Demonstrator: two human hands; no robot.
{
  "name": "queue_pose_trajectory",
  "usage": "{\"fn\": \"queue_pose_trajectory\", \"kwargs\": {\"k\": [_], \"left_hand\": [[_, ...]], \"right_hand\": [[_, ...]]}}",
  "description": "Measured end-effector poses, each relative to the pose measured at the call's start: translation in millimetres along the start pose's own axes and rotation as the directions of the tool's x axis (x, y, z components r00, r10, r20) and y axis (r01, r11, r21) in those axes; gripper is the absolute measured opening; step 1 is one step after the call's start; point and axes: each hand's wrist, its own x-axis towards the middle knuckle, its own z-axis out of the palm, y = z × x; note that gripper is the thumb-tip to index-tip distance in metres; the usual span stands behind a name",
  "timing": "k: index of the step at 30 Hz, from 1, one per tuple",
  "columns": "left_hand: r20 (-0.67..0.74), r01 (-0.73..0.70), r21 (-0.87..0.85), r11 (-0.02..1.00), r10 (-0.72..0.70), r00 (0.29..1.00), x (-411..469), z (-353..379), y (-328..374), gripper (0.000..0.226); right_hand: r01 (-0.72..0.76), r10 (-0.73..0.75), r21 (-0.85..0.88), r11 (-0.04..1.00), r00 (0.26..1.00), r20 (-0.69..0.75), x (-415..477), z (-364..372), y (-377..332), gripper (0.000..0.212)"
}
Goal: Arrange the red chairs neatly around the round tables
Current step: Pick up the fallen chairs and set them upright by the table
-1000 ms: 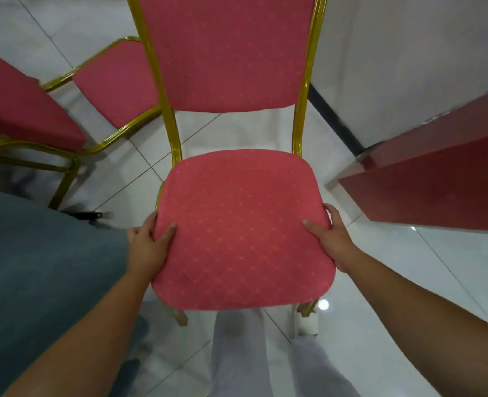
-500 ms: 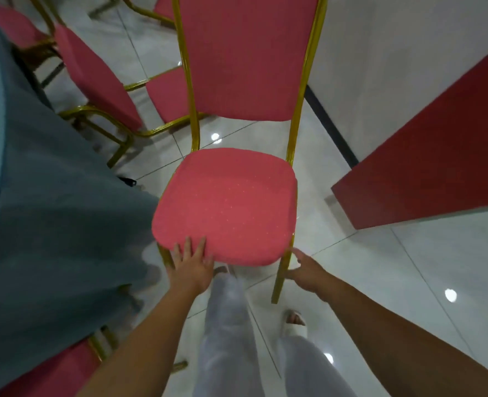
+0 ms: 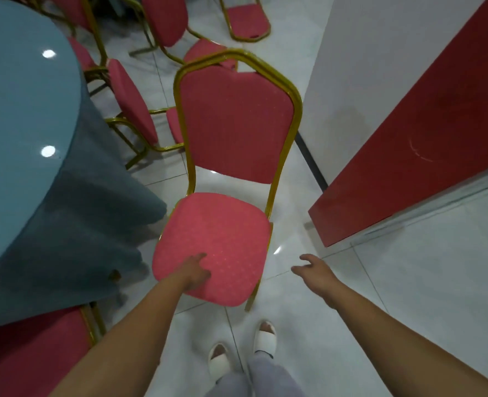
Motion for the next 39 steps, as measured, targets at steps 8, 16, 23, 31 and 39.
{"fn": "queue_pose_trajectory", "kwargs": {"k": [8, 16, 23, 31, 39], "left_hand": [[-0.242, -0.221, -0.249, 0.943, 0.16, 0.957, -72, -21, -16, 0.066], [-0.252, -0.205, -0.369, 0.907, 0.115, 0.961, -88, -37, 3, 0.064], [-0.374, -0.155, -0.487, 0.86, -0.044, 0.927, -69, -63, 48, 0.056], [-0.334, -0.184, -0.806, 0.563, -0.176, 0.926, -52, -67, 163, 0.055], [-0.373, -0.227, -0.904, 0.363, -0.409, 0.833, -74, -98, 142, 0.046]], "right_hand": [[0.156, -0.156, -0.066, 0.986, 0.988, -0.001, -66, 4, -56, 0.05], [0.408, -0.422, -0.127, 0.904, 0.898, -0.123, -47, -37, -157, 0.048], [0.631, -0.674, -0.264, 0.729, 0.729, -0.118, 27, -66, -283, 0.065], [0.566, -0.591, -0.335, 0.753, 0.806, 0.034, 78, -32, -333, 0.014], [0.607, -0.554, -0.055, 0.793, 0.755, 0.351, 67, 21, -382, 0.018]]}}
